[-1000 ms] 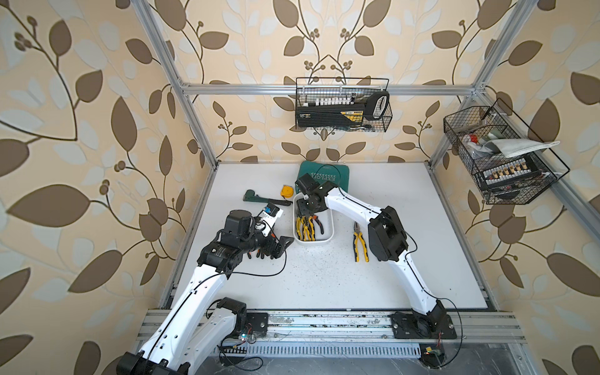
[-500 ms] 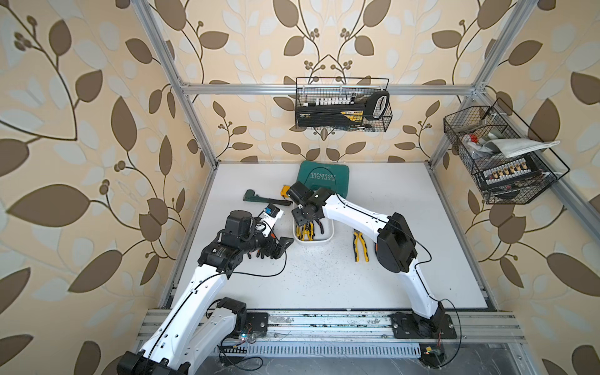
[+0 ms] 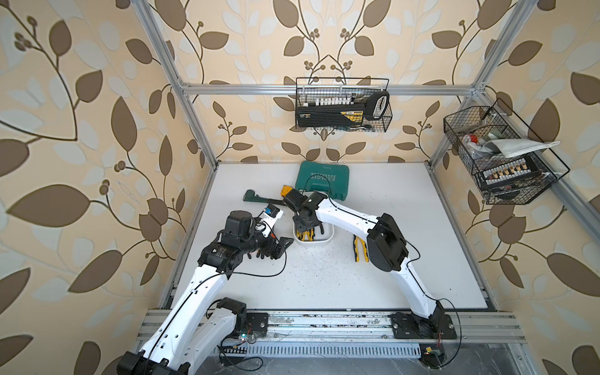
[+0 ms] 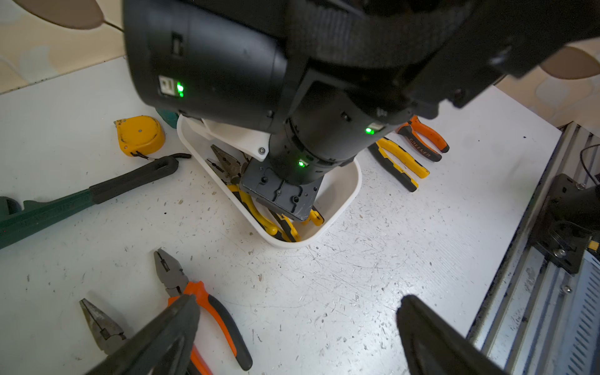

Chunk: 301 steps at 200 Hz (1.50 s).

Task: Take the pliers out of the storage box
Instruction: Pick up the pliers from the storage box.

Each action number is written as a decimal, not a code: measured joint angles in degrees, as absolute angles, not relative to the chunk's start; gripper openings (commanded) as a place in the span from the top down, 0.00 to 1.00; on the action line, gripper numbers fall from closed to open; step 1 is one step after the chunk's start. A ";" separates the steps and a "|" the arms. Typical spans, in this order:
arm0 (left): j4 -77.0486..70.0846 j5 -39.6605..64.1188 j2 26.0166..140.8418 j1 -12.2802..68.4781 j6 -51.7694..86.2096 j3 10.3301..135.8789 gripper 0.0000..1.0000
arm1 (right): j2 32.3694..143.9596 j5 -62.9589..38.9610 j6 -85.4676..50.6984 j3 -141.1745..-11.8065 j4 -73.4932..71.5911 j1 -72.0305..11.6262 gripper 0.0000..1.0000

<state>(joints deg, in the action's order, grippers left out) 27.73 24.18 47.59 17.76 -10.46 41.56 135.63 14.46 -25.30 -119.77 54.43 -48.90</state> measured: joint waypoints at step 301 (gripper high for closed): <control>21.71 25.10 53.25 20.43 -3.97 42.22 0.01 | 95.98 1.10 -20.84 -69.73 18.61 -36.69 1.00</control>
<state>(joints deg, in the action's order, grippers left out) 21.71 25.10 53.25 20.43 -3.97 42.22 95.98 1.10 -20.84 -69.73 18.61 -36.69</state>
